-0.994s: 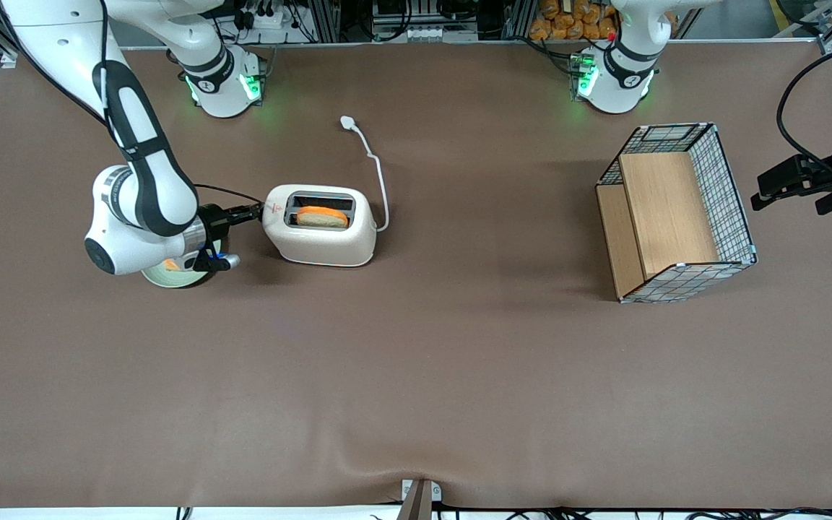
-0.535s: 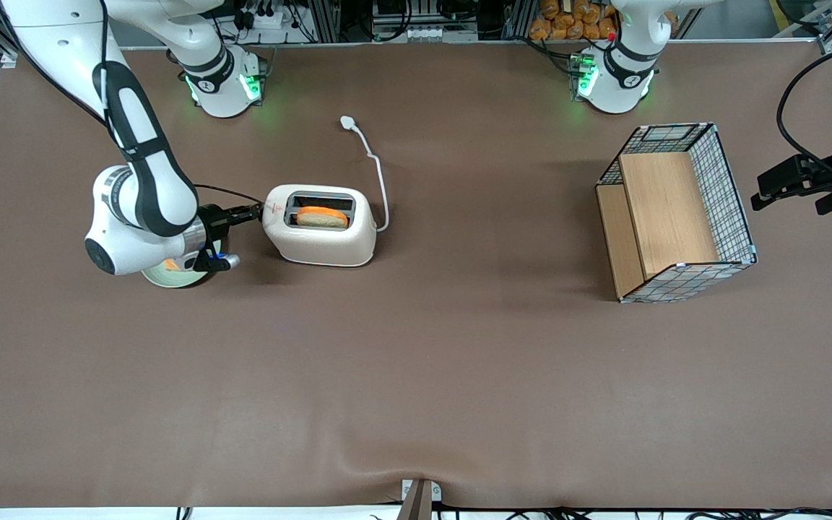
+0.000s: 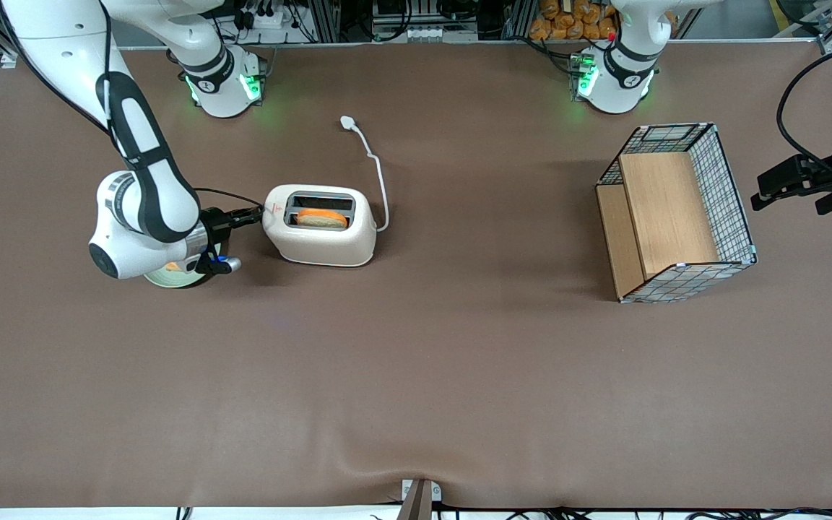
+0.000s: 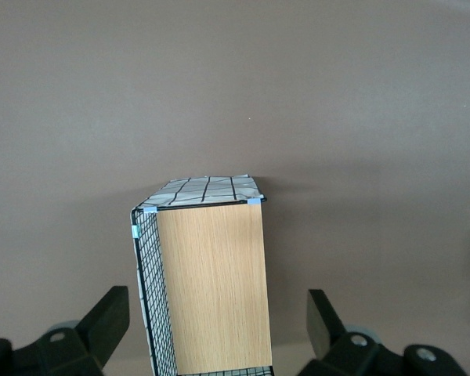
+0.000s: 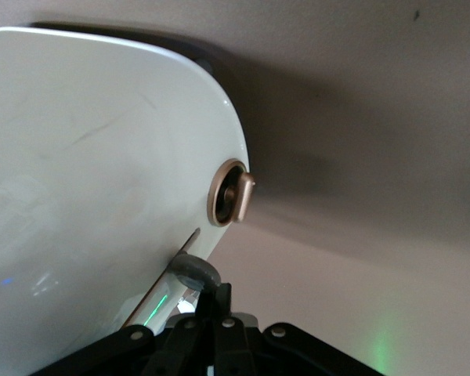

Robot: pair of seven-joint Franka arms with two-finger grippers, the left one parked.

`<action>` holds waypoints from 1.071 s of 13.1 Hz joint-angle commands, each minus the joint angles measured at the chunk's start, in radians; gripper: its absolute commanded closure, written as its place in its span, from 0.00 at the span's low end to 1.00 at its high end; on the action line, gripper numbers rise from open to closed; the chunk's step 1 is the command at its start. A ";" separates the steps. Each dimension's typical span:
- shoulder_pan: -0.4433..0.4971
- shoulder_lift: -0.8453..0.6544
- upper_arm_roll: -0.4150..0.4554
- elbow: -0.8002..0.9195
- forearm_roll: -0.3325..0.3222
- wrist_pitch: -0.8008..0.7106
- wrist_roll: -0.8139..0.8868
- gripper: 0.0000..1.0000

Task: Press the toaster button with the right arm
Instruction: 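Lift the right gripper off the lever and pull it back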

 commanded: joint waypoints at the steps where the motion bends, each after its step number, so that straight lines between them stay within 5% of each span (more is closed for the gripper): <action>1: -0.018 0.062 0.004 0.031 0.022 0.033 -0.018 1.00; 13: -0.036 -0.010 -0.071 0.112 -0.021 -0.086 -0.006 1.00; 14: -0.036 -0.025 -0.083 0.141 -0.056 -0.095 -0.006 0.85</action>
